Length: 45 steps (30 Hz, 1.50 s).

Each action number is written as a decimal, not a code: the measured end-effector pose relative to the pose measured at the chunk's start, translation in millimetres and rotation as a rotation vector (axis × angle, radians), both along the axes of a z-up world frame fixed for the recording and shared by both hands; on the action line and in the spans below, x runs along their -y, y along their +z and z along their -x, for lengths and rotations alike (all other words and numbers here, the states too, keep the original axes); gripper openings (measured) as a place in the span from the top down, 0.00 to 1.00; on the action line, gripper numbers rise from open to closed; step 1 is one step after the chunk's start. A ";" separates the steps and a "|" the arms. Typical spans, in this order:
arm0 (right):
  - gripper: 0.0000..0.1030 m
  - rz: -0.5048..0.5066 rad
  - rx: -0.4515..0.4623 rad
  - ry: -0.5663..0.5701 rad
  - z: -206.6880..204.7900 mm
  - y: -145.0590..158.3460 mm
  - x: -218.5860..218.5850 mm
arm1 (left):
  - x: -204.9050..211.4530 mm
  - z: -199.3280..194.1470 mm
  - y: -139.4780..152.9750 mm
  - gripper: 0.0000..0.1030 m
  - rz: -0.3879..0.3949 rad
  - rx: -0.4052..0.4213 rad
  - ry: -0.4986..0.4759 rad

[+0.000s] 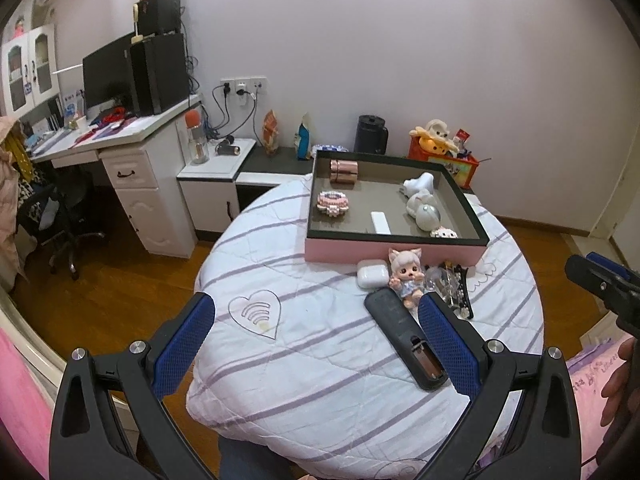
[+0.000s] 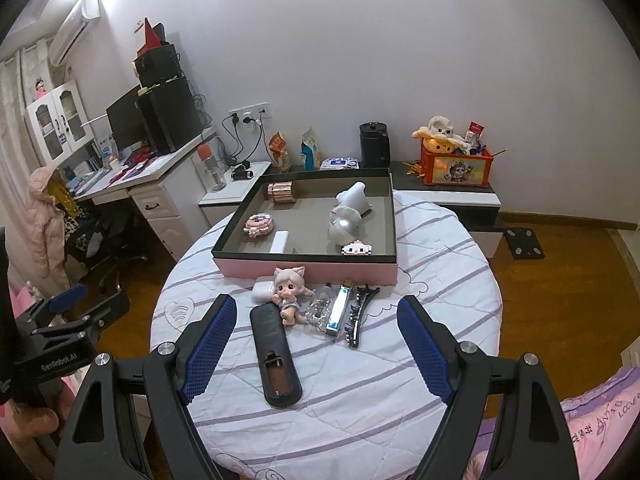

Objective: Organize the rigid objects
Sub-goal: 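Withdraw both tools from the tray back above the table, then grasp the black remote control with the left tool while the right tool grasps the black hair clip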

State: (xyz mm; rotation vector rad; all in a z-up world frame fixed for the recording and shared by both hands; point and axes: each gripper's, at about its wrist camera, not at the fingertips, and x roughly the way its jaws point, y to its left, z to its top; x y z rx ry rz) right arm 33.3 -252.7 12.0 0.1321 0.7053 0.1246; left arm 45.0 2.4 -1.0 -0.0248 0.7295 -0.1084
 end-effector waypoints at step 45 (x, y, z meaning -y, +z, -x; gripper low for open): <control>0.19 0.055 -0.265 -0.051 -79.2 -122.2 29.0 | 104.1 -78.7 -155.9 0.00 -0.008 -0.320 0.012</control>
